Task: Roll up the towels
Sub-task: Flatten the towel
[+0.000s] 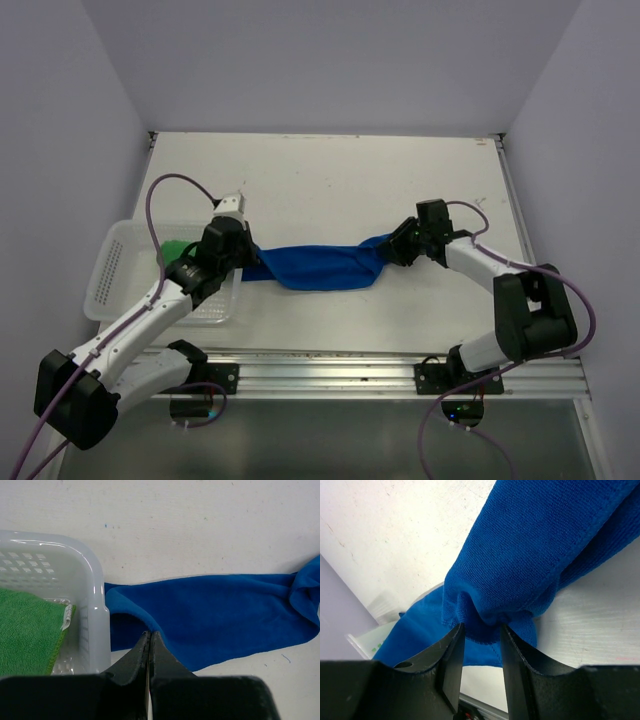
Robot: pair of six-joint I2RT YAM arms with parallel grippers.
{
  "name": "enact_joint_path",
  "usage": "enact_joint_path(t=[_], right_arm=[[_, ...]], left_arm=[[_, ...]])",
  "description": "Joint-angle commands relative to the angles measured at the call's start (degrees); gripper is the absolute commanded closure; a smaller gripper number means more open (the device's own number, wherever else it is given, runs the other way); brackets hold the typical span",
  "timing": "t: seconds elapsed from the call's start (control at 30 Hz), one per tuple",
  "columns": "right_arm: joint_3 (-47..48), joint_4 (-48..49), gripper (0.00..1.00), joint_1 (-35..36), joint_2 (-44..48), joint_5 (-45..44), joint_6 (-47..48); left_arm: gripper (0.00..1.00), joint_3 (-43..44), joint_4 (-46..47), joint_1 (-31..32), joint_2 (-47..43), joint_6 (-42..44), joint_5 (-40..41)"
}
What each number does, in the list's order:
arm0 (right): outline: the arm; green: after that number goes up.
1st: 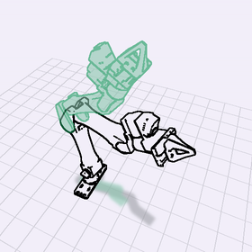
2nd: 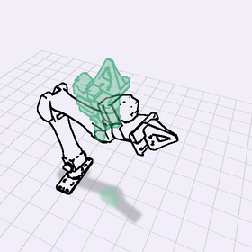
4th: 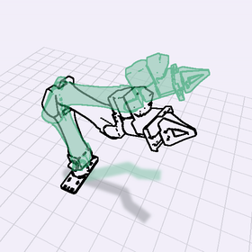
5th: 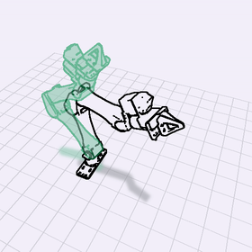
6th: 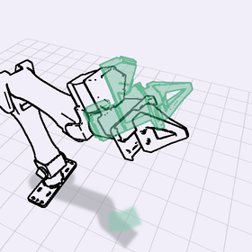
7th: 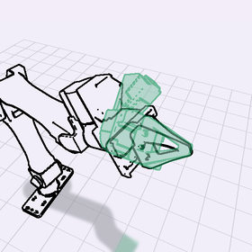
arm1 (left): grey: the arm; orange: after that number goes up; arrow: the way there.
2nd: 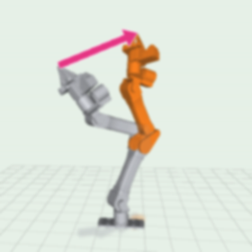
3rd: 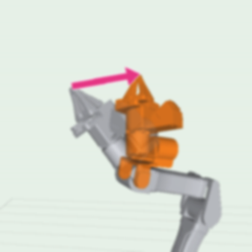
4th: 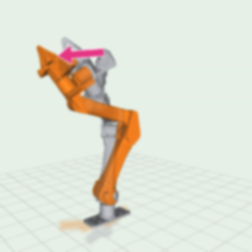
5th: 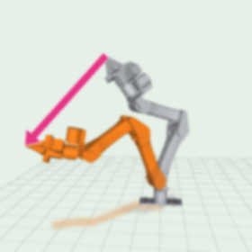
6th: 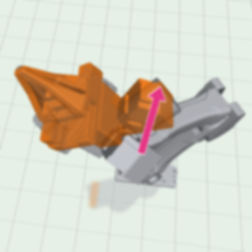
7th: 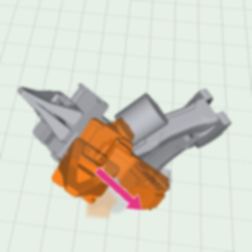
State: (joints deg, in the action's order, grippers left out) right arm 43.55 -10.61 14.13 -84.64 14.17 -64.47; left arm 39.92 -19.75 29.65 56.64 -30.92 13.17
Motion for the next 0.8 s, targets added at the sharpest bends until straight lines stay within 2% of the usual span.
enact_joint_path(t=[0.0,0.77], right_arm=[[-0.6,1.3,0.61,-0.1,-0.3,2.9,0.0],[-0.6,2.3,0.59,1.1,-3.9,5.2,2.7]], left_arm=[[1.00,-0.3,2.9,0.1,0.0,-0.6,-0.5],[1.00,-0.6,3.0,0.1,0.0,-0.7,-0.9]])
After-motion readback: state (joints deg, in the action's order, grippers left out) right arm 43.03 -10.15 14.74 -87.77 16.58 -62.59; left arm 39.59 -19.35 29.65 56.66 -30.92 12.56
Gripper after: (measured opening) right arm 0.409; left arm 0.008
